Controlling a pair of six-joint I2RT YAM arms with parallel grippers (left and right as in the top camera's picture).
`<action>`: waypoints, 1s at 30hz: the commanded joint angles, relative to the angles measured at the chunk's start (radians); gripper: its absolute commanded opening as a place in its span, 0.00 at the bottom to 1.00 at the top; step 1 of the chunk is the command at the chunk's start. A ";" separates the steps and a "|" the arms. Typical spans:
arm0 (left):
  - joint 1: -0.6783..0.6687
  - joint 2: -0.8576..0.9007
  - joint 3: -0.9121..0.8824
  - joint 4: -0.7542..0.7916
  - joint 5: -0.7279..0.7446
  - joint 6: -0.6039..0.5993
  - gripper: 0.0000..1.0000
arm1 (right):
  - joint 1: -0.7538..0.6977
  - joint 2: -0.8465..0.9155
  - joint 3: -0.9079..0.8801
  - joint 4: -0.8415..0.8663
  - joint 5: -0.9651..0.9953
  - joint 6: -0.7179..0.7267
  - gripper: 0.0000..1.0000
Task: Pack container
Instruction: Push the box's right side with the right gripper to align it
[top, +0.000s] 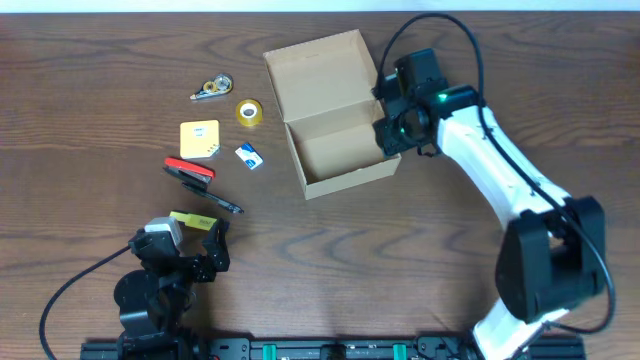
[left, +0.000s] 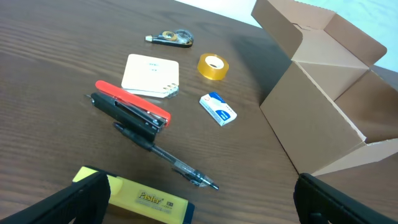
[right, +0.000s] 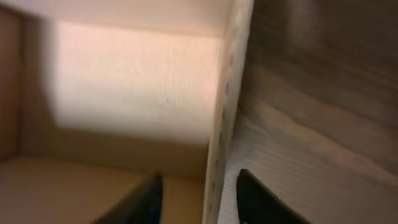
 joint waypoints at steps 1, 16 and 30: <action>0.000 -0.007 -0.019 0.001 -0.003 -0.004 0.95 | 0.003 0.023 -0.010 0.000 -0.008 0.002 0.24; 0.000 -0.007 -0.019 0.001 -0.003 -0.004 0.95 | 0.015 0.026 -0.010 -0.026 -0.002 0.193 0.01; 0.000 -0.007 -0.019 0.001 -0.003 -0.004 0.95 | 0.100 0.025 -0.009 -0.107 0.139 0.462 0.01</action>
